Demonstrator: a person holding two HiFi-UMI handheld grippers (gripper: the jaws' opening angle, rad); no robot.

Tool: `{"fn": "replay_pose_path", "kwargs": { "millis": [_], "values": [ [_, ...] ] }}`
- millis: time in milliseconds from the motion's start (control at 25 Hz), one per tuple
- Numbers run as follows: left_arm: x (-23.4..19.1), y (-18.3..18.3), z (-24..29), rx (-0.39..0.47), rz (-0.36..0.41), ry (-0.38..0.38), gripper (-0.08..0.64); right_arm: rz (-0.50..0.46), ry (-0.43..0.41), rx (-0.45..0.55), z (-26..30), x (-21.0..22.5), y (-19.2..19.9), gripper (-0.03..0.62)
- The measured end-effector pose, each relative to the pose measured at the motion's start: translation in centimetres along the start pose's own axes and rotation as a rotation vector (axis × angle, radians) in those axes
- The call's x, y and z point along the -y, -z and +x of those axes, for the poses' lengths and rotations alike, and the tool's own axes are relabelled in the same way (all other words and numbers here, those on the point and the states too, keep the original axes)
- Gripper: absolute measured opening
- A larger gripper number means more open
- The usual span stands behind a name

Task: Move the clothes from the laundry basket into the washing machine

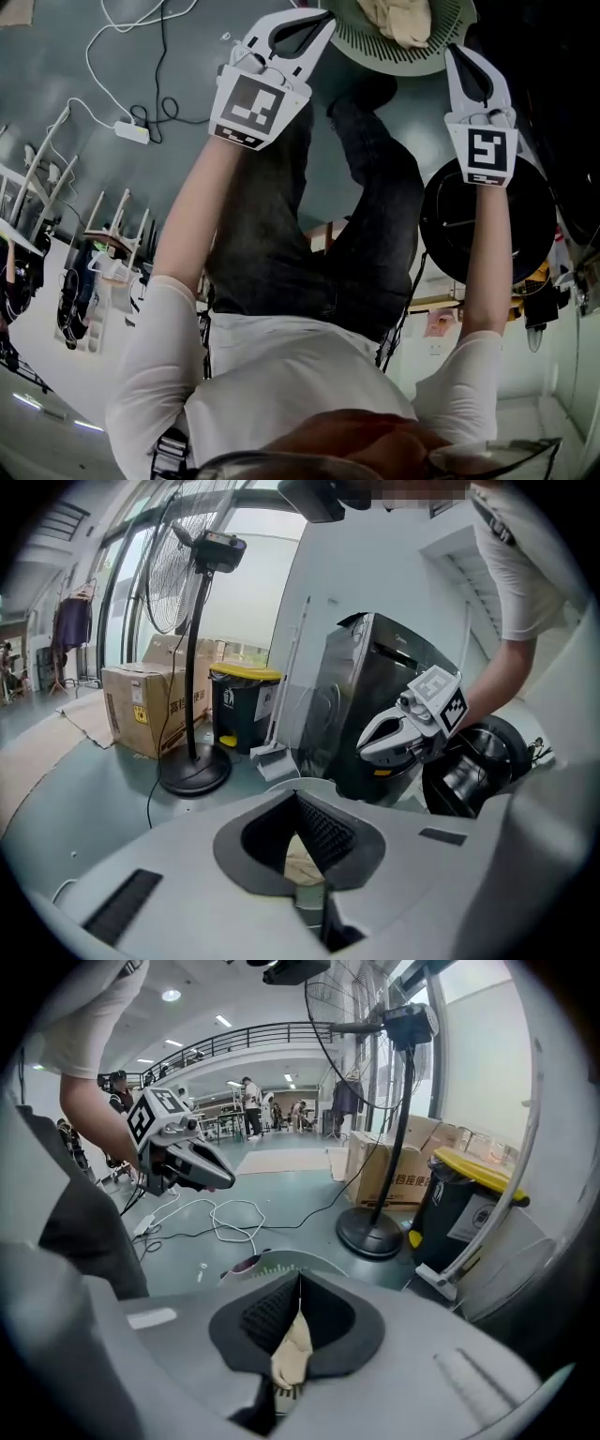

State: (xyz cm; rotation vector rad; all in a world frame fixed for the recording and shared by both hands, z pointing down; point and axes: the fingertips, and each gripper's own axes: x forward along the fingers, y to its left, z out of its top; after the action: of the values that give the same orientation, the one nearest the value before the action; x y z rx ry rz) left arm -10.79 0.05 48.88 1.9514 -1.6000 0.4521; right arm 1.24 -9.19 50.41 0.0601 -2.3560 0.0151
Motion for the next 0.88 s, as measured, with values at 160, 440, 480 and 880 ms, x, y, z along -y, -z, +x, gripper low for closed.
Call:
{"fn": "replay_pose_path", "kwargs": {
  "millis": [160, 440, 480, 880],
  "values": [
    [-1.4, 3.2, 1.9, -0.035, 0.067, 0.003, 0.006, -0.077, -0.055, -0.036, 3.5, -0.5, 2.6, 0.026],
    [-4.5, 7.3, 4.9, -0.085, 0.149, 0.029, 0.006, -0.294, -0.187, -0.123, 9.2, -0.9, 6.5, 0.034],
    [-5.1, 7.8, 5.2, -0.088, 0.160, 0.028, 0.006, -0.314, -0.211, -0.136, 10.0, -1.0, 7.0, 0.038],
    [-12.0, 12.0, 9.2, -0.122, 0.323, 0.059, 0.006, -0.383, -0.385, -0.249, 17.6, -2.1, 12.2, 0.083]
  ]
}}
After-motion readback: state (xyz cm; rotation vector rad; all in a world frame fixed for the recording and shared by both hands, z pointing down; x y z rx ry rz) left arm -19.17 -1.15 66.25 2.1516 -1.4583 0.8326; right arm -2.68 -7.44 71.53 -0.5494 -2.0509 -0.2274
